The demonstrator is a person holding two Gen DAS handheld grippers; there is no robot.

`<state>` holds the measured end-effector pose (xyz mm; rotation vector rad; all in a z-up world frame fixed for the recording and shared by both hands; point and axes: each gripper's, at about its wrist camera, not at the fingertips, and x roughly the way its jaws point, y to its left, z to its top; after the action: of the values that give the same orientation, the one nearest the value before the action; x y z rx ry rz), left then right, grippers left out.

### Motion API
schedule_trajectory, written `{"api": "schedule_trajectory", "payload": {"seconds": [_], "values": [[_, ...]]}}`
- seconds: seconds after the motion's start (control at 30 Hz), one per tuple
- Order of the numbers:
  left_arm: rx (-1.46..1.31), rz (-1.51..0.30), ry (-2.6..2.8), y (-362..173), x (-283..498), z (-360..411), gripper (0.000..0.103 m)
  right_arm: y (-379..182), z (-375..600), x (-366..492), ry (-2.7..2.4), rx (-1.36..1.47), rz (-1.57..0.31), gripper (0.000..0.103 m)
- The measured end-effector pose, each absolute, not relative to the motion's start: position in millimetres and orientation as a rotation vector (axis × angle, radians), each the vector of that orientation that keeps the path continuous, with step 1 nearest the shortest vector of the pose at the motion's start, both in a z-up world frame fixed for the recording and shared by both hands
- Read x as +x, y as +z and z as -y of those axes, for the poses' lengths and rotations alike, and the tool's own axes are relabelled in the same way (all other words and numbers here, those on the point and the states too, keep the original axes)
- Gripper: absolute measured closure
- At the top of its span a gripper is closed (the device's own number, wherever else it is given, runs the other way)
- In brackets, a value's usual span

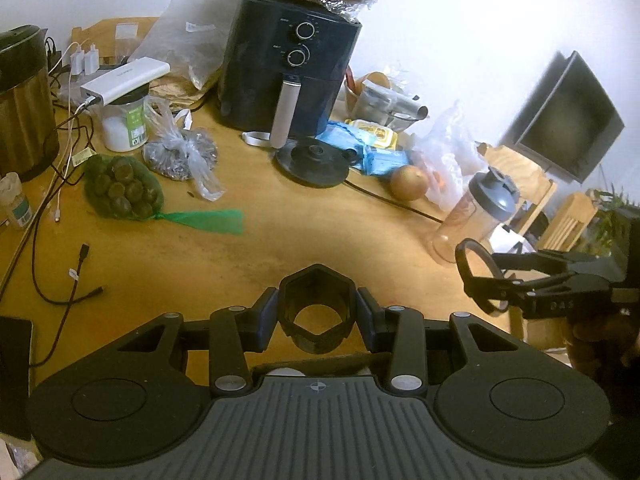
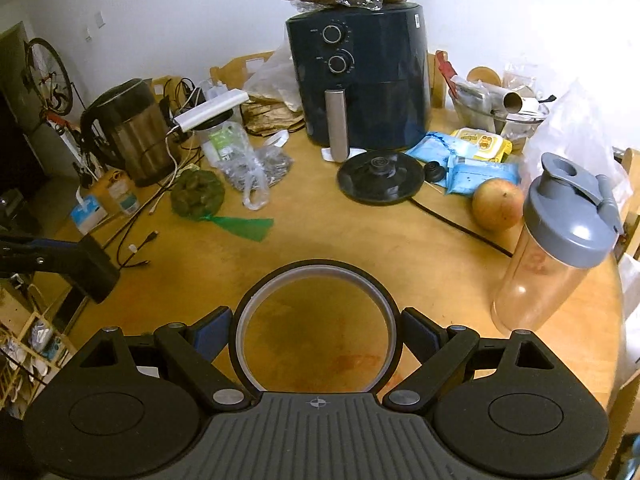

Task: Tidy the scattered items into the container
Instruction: 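Carry the black cup and tape ring with both grippers over the box, then open both grippers to drop the black cup and tape ring into the box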

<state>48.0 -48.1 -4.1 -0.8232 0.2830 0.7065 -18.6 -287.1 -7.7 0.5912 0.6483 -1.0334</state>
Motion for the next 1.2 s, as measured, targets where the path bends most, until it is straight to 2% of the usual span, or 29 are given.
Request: {"api": "schedule_trajectory", "payload": {"seconds": [0.53, 1.2], "values": [[-0.842, -0.277, 0.704, -13, 63, 67, 0.063, -8, 264, -11, -0.986, 0.629, -0.615, 0.012], [-0.793, -0.408, 0.61, -29, 95, 85, 0.062, -21, 227, -15, -1.021, 0.729, -0.547, 0.012]]}}
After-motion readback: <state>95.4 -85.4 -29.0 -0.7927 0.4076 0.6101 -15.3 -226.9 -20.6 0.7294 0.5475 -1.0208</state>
